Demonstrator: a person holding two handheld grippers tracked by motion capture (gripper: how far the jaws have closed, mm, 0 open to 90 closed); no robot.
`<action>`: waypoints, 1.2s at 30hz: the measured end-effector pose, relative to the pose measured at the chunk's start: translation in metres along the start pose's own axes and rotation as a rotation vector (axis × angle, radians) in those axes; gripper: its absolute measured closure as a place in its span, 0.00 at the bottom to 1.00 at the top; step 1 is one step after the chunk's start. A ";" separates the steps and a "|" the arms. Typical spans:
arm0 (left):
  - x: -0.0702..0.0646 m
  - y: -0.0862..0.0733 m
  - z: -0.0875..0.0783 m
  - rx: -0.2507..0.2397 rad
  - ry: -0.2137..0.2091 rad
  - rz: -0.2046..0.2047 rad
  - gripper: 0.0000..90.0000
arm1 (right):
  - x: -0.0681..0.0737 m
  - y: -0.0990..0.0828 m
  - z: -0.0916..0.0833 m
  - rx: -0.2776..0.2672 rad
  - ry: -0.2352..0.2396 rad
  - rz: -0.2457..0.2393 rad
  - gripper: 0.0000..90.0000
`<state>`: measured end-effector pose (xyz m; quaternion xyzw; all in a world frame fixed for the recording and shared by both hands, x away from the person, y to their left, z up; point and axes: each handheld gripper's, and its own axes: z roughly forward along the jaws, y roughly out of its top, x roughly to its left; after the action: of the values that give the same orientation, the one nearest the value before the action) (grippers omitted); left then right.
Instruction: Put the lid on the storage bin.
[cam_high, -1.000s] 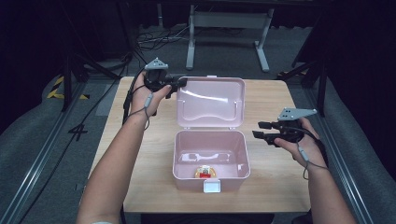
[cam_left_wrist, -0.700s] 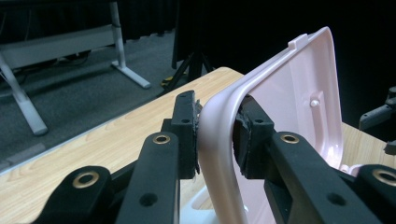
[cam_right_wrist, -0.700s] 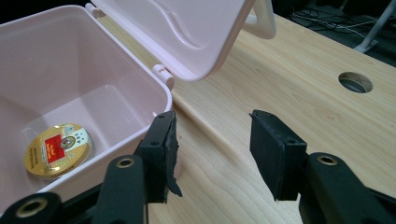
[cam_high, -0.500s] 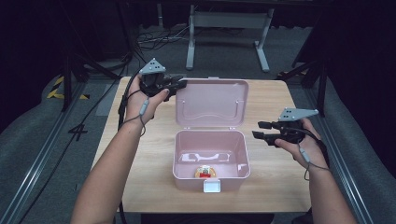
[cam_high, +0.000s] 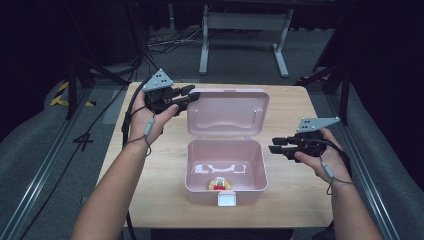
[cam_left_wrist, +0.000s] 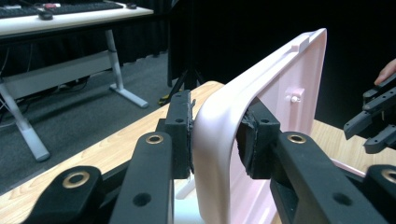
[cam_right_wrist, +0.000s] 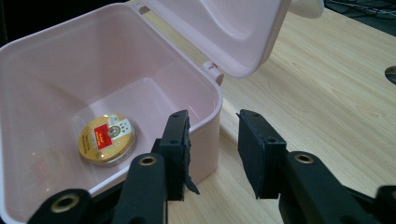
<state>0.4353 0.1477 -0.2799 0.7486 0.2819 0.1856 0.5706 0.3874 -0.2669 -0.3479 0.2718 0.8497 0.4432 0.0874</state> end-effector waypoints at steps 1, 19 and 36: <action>-0.003 -0.001 -0.002 -0.004 -0.002 0.003 0.76 | 0.001 0.000 0.000 0.000 0.003 -0.003 0.73; -0.042 -0.014 -0.031 -0.024 -0.003 0.108 0.70 | 0.023 0.007 -0.010 -0.090 0.120 -0.046 0.97; -0.065 -0.032 -0.047 -0.001 -0.009 0.131 0.66 | 0.037 0.014 -0.015 -0.144 0.189 -0.054 1.00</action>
<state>0.3504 0.1477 -0.2950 0.7660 0.2297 0.2193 0.5589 0.3558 -0.2512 -0.3247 0.1988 0.8271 0.5243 0.0383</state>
